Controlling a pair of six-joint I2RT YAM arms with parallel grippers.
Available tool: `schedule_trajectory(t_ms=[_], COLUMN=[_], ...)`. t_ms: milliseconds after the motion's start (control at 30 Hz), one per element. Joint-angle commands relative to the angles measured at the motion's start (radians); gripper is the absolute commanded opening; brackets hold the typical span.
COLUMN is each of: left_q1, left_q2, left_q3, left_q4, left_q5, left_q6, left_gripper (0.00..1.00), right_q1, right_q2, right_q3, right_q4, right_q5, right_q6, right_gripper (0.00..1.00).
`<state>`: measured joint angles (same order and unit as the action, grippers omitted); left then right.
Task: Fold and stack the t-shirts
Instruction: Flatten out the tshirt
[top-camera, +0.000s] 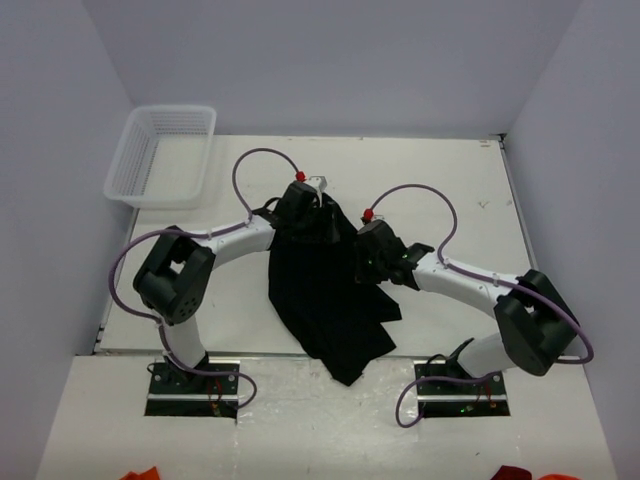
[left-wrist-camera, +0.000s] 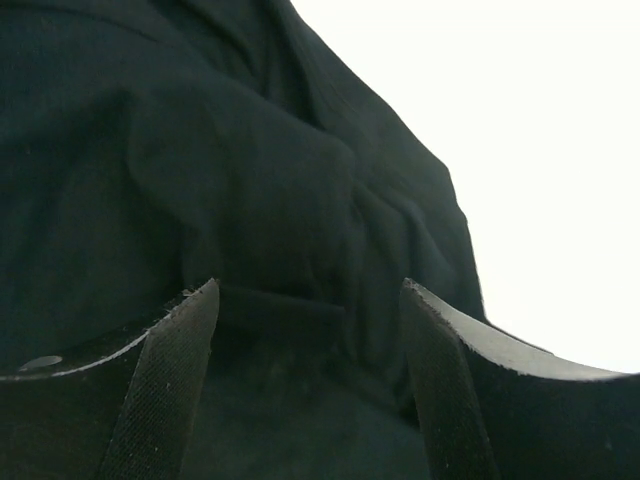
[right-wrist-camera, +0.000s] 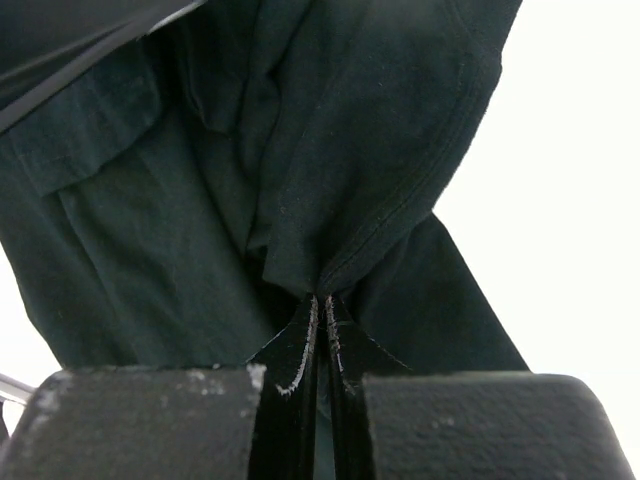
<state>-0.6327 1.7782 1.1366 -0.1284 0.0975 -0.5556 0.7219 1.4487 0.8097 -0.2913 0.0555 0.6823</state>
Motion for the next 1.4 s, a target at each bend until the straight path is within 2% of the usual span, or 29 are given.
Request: schedule_trajectory(t_ms=[0, 33, 67, 133, 233, 267, 300, 367, 633, 667, 700, 733, 767, 800, 933, 1100, 1367], left_q1=[-0.013, -0.013, -0.013, -0.013, -0.015, -0.015, -0.015, -0.015, -0.015, -0.016, -0.016, -0.024, -0.030, -0.036, -0.096, -0.139, -0.180], left_q2=[0.061, 0.069, 0.079, 0.090, 0.096, 0.090, 0.086, 0.076, -0.038, -0.051, -0.063, -0.088, -0.098, -0.109, -0.138, -0.123, -0.030], left_q3=[0.077, 0.081, 0.086, 0.097, 0.104, 0.103, 0.101, 0.101, 0.068, 0.061, 0.055, 0.051, 0.037, 0.034, 0.017, -0.044, -0.104], left_q4=[-0.068, -0.074, -0.076, -0.088, -0.111, -0.112, -0.116, -0.120, -0.148, -0.154, -0.165, -0.166, -0.174, -0.192, -0.235, -0.254, -0.261], left_q5=[-0.093, -0.093, -0.122, -0.133, -0.137, -0.139, -0.142, -0.147, -0.165, -0.165, -0.165, -0.179, -0.194, -0.211, -0.313, -0.370, -0.472], left_q6=[0.017, 0.016, 0.014, 0.017, 0.022, 0.022, 0.022, 0.022, 0.036, 0.039, 0.040, 0.042, 0.042, 0.042, 0.034, 0.003, -0.043], left_gripper=[0.70, 0.67, 0.56, 0.40, 0.31, 0.18, 0.09, 0.00, 0.00, 0.24, 0.37, 0.44, 0.59, 0.62, 0.64, 0.63, 0.60], right_q1=[0.004, 0.005, 0.004, 0.005, 0.005, 0.005, 0.005, 0.005, 0.005, 0.005, 0.005, 0.004, 0.005, 0.004, 0.004, 0.004, -0.003], right_q2=[-0.059, -0.063, -0.070, -0.088, -0.096, -0.096, -0.094, -0.088, -0.071, -0.074, -0.074, -0.076, -0.076, -0.080, -0.089, -0.123, -0.160], right_q3=[-0.012, -0.012, -0.015, -0.021, -0.015, -0.012, -0.006, 0.000, 0.006, 0.003, 0.003, 0.003, 0.000, -0.001, -0.006, -0.021, -0.044], right_q4=[0.024, 0.021, 0.018, 0.011, 0.003, -0.002, -0.005, -0.003, 0.000, 0.001, 0.000, 0.000, 0.000, -0.002, -0.002, -0.002, 0.000], right_q5=[0.023, 0.026, 0.027, 0.035, 0.040, 0.041, 0.041, 0.047, 0.047, 0.047, 0.047, 0.052, 0.053, 0.055, 0.053, 0.052, 0.043], right_q6=[0.019, 0.017, 0.017, 0.017, 0.014, 0.014, 0.013, 0.016, 0.026, 0.025, 0.022, 0.022, 0.020, 0.019, 0.020, 0.023, 0.028], right_gripper=[0.00, 0.00, 0.00, 0.00, 0.00, 0.00, 0.00, 0.00, 0.00, 0.00, 0.00, 0.00, 0.00, 0.00, 0.00, 0.00, 0.00])
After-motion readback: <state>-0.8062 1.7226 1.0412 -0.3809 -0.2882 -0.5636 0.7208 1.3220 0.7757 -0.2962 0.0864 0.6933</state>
